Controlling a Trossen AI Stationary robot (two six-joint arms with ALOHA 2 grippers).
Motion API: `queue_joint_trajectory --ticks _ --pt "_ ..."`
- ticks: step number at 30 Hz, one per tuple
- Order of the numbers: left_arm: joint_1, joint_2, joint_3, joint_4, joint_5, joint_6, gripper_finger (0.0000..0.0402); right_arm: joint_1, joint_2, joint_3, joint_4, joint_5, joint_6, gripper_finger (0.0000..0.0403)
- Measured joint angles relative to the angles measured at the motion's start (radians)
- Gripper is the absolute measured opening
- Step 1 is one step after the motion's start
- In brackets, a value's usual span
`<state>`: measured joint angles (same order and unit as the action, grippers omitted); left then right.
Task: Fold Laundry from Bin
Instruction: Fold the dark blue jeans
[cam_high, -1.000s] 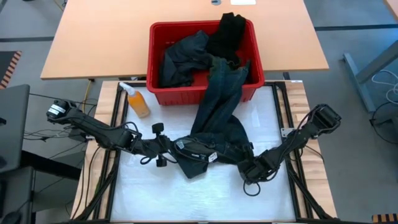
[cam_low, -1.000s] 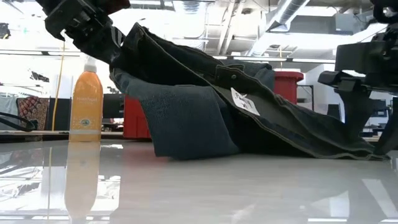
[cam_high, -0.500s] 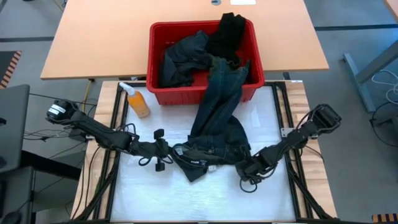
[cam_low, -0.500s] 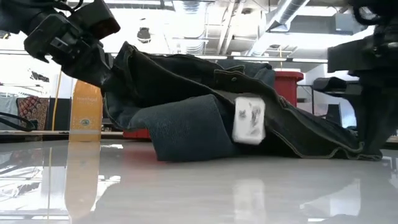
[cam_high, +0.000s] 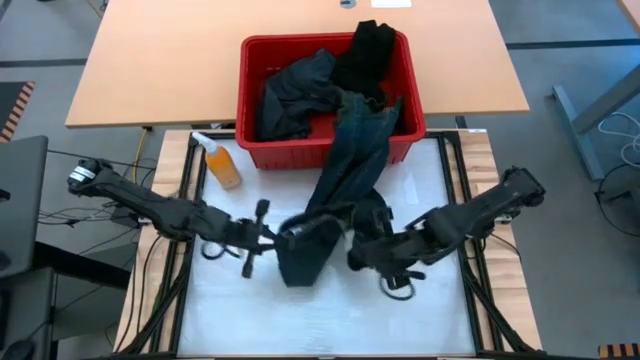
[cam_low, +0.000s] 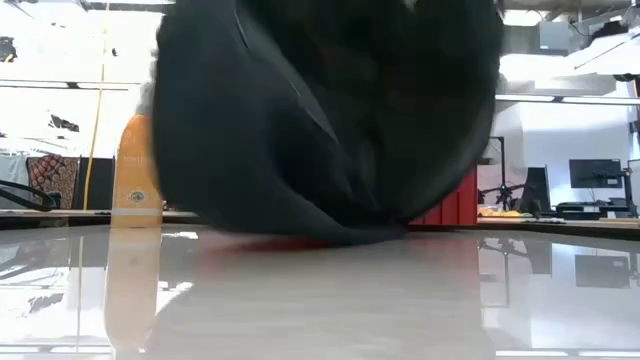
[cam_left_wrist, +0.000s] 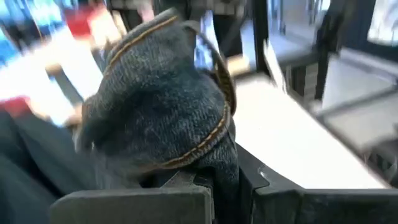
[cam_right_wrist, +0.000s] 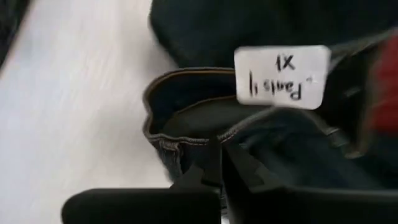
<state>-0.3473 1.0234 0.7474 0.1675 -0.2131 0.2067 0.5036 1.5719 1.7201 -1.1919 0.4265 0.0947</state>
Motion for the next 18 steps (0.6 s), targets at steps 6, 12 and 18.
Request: queue_joint_trajectory --ticks 6,12,18 --pt "0.0 -0.135 0.168 0.013 0.057 0.098 0.0003 0.043 -0.001 0.32 0.134 0.17 -0.302 0.0018" --pt "-0.002 -0.142 0.403 0.008 0.366 0.1 0.0003 0.099 -0.002 0.529 0.542 0.065 -0.637 0.0018" --pt "-0.008 -0.05 0.629 0.003 0.548 0.096 0.0003 0.156 -0.002 0.616 0.894 -0.082 -0.729 0.0018"
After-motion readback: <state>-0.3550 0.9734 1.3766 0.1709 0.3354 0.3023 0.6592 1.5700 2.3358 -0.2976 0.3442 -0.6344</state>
